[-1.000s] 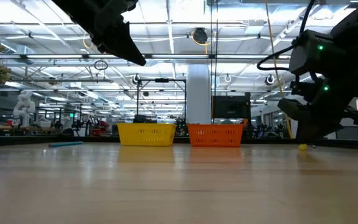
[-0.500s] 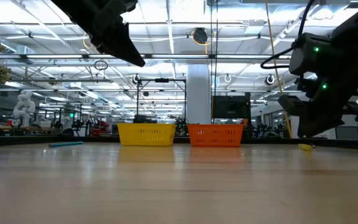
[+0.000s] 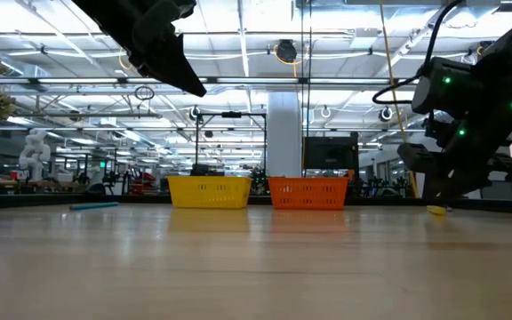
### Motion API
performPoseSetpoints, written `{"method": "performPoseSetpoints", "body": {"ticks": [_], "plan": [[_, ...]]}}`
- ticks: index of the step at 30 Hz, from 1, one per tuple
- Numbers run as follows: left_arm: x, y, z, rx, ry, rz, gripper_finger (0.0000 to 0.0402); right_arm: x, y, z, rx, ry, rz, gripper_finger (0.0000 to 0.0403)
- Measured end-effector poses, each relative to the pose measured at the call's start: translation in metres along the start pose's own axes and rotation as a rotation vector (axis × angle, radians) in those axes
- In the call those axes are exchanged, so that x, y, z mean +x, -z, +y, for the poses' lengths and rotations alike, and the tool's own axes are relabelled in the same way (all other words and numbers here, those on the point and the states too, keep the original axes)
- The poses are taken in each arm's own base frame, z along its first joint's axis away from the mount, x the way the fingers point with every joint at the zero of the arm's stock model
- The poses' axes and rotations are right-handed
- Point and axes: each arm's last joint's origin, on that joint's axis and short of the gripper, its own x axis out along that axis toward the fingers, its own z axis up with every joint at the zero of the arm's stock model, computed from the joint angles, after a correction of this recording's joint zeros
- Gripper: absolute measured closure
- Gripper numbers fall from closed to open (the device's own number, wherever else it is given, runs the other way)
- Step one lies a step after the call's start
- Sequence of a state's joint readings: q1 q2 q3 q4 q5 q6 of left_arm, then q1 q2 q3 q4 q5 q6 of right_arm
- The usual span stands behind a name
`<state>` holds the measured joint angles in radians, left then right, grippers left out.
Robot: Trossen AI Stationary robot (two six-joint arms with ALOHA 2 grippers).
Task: Sort pens & pencils
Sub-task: Put the yellow pen into the yellow bin
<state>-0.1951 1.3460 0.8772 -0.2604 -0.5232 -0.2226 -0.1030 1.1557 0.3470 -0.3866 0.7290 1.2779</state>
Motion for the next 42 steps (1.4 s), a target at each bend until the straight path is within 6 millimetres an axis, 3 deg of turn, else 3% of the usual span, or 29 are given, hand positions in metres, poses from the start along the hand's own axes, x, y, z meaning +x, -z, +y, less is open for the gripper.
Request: {"method": "performPoseSetpoints", "body": {"ticks": [6, 26, 30, 36, 42], "plan": [[0.0, 0.0, 0.0, -0.001, 0.0, 0.0, 0.0399, 0.002, -0.002, 0.0, 0.044, 0.001, -0.005, 0.0254], [0.0, 0.0, 0.0, -0.023, 0.0, -0.001, 0.0399, 0.017, 0.009, 0.005, 0.095, 0.072, 0.0, 0.0268], [0.0, 0.0, 0.0, -0.026, 0.0, -0.001, 0.0385, 0.02, 0.011, 0.004, 0.106, 0.097, -0.009, 0.0294], [0.0, 0.0, 0.0, -0.028, 0.0, -0.001, 0.0375, 0.024, 0.014, 0.003, 0.102, 0.127, -0.029, 0.0384], [0.0, 0.0, 0.0, -0.028, 0.0, -0.001, 0.0386, 0.024, 0.013, 0.006, 0.074, 0.097, -0.039, 0.0386]]}}
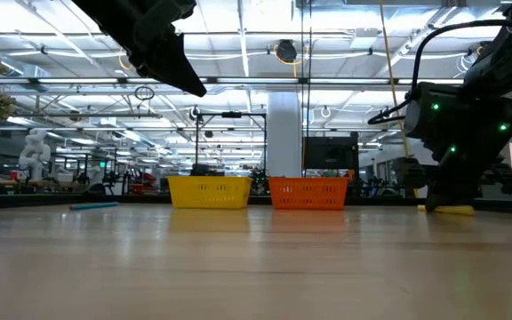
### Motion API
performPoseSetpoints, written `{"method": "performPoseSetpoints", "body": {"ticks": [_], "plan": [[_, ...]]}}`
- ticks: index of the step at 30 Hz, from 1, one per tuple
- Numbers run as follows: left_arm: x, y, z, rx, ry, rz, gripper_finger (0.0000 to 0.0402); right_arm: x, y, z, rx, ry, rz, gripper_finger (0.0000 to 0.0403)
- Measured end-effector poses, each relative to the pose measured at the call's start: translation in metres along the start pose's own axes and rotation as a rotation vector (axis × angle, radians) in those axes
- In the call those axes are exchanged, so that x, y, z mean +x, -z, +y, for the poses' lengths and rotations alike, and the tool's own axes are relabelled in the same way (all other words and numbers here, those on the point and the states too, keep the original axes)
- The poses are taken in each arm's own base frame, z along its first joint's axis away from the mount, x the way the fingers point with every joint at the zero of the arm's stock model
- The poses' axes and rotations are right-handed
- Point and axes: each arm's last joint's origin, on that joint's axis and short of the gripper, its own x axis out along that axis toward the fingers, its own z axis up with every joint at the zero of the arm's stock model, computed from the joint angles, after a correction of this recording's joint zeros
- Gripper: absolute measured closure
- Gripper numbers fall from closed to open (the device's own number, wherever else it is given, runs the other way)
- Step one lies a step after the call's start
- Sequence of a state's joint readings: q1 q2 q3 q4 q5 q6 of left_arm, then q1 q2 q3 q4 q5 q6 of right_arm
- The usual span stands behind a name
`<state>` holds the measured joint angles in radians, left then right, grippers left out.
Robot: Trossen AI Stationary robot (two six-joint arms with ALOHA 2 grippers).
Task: Sort pens & pencils
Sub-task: Put the yellow pen into the yellow bin
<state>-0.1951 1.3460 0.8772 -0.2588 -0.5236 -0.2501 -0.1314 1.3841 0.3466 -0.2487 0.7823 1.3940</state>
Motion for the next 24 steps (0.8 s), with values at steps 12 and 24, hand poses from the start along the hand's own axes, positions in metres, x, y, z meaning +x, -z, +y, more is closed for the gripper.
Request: {"method": "performPoseSetpoints", "body": {"ticks": [12, 24], "plan": [[0.0, 0.0, 0.0, 0.007, -0.001, 0.002, 0.0381, -0.008, 0.0, 0.023, -0.076, -0.214, -0.03, 0.0386], [-0.007, 0.003, 0.003, 0.028, -0.004, 0.032, 0.0376, -0.028, -0.01, 0.028, -0.116, -0.338, -0.093, 0.0386]]}}
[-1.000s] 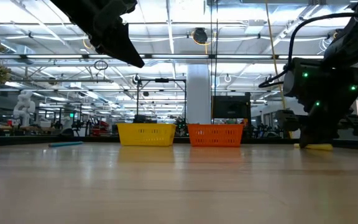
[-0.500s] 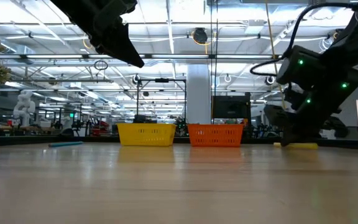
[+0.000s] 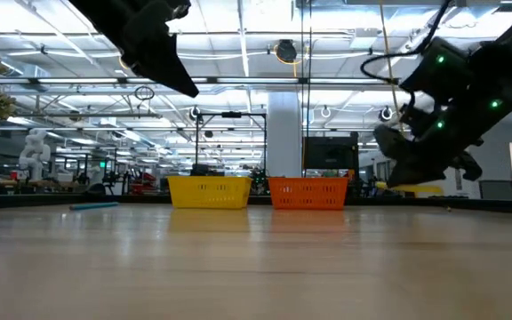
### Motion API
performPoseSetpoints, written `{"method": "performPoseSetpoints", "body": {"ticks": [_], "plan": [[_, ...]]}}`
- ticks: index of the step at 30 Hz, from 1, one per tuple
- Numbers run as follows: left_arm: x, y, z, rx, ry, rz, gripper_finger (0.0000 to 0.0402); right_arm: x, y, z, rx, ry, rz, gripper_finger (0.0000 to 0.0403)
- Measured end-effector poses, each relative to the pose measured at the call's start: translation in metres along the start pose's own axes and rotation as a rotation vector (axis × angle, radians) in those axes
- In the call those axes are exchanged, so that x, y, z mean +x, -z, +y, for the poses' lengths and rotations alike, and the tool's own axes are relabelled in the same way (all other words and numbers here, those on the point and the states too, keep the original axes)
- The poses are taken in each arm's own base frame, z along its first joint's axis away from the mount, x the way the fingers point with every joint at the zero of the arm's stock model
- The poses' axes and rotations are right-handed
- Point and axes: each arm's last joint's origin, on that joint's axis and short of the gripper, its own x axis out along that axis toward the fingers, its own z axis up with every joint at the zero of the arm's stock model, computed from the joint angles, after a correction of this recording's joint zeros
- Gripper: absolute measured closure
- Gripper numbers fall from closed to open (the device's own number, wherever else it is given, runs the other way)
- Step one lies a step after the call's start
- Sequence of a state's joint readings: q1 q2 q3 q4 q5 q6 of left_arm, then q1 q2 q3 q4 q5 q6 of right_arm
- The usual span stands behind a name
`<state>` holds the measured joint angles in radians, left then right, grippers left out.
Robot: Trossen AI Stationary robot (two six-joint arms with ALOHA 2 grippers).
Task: Sort pens & pencils
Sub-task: Put the yellow pen into the yellow bin
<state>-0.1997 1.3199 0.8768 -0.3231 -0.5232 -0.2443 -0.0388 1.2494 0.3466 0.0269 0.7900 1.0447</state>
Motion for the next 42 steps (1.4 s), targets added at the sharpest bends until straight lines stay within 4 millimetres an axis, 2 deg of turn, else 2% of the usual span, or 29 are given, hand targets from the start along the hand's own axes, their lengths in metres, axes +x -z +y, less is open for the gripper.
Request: {"method": "performPoseSetpoints", "body": {"ticks": [5, 9, 16, 21, 27, 34, 39, 42], "plan": [[-0.017, -0.001, 0.006, -0.008, 0.003, -0.009, 0.0376, -0.013, -0.003, 0.007, -0.051, -0.073, -0.05, 0.0386], [-0.035, 0.0, 0.007, -0.013, -0.026, -0.072, 0.0376, -0.02, -0.005, 0.019, -0.1, -0.178, -0.104, 0.0386], [-0.049, 0.021, 0.013, -0.057, -0.047, -0.278, 0.0376, -0.042, -0.019, 0.048, -0.139, -0.469, -0.25, 0.0387], [-0.044, 0.044, 0.029, -0.087, 0.082, -0.446, 0.0376, -0.049, -0.025, 0.062, -0.153, -0.65, -0.329, 0.0387], [-0.029, 0.06, 0.048, -0.122, 0.333, -0.671, 0.0376, -0.037, -0.029, 0.083, -0.144, -0.821, -0.4, 0.0387], [-0.013, 0.067, 0.056, -0.161, 0.307, -0.655, 0.0376, -0.023, -0.044, 0.13, -0.176, -0.985, -0.449, 0.0387], [-0.006, 0.066, 0.052, -0.159, 0.312, -0.675, 0.0372, -0.019, -0.05, 0.149, -0.168, -1.004, -0.475, 0.0387], [0.0, 0.064, 0.047, -0.161, 0.324, -0.71, 0.0347, -0.015, -0.049, 0.16, -0.176, -1.023, -0.47, 0.0387]]}}
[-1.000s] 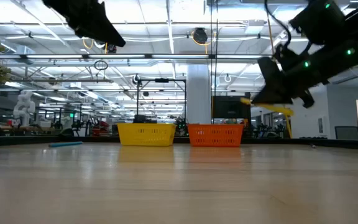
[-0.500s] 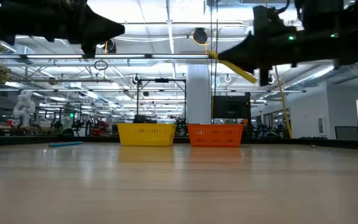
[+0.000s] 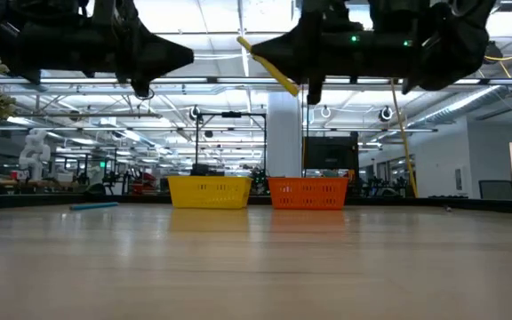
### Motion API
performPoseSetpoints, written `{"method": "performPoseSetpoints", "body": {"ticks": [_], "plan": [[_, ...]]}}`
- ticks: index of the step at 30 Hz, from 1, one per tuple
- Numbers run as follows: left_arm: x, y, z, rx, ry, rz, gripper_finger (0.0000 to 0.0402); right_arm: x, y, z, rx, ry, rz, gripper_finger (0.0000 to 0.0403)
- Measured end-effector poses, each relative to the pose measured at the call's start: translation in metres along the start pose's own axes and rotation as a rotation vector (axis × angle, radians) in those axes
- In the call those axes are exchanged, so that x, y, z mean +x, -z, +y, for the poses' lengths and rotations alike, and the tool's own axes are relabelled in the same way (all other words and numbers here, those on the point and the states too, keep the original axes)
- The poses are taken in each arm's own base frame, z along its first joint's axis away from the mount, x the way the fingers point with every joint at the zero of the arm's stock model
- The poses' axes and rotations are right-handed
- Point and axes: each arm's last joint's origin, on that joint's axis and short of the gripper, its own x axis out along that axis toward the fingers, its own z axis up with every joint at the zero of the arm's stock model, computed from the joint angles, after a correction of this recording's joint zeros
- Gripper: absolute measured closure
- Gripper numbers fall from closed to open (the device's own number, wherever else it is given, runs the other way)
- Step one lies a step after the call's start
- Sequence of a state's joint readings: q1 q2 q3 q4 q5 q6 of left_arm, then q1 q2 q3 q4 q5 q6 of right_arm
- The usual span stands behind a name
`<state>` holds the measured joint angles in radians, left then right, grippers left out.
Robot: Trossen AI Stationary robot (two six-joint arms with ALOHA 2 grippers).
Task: Sort pens & pencils
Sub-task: Put the yellow pen into the yellow bin
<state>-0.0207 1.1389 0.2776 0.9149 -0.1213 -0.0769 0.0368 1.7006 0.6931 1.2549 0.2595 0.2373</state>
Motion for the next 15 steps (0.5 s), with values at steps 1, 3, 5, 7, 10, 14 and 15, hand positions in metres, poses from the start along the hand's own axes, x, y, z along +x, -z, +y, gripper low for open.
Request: {"method": "performPoseSetpoints", "body": {"ticks": [1, 3, 5, 7, 10, 14, 15], "plan": [[0.003, 0.002, -0.001, 0.0, 0.006, 0.0, 0.0333, 0.003, 0.002, 0.001, 0.0, -0.002, 0.002, 0.0387], [0.012, 0.006, -0.002, -0.004, 0.021, 0.013, 0.03, 0.009, 0.003, 0.002, -0.007, -0.007, -0.012, 0.0387], [0.023, 0.008, -0.004, -0.012, 0.022, 0.028, 0.0265, 0.014, 0.004, 0.004, -0.012, -0.014, -0.031, 0.0387], [0.034, 0.011, -0.005, -0.03, 0.021, 0.037, 0.0231, 0.017, 0.005, 0.005, -0.009, -0.017, -0.045, 0.0387], [0.052, 0.011, -0.008, -0.038, 0.04, 0.046, 0.019, 0.018, 0.005, 0.008, -0.008, -0.026, -0.051, 0.0387], [0.074, 0.012, -0.012, -0.064, 0.055, 0.055, 0.0157, 0.017, 0.002, 0.013, -0.013, -0.046, -0.083, 0.0387], [0.079, 0.012, -0.013, -0.068, 0.056, 0.056, 0.0153, 0.016, 0.001, 0.014, -0.011, -0.051, -0.09, 0.0387]]}}
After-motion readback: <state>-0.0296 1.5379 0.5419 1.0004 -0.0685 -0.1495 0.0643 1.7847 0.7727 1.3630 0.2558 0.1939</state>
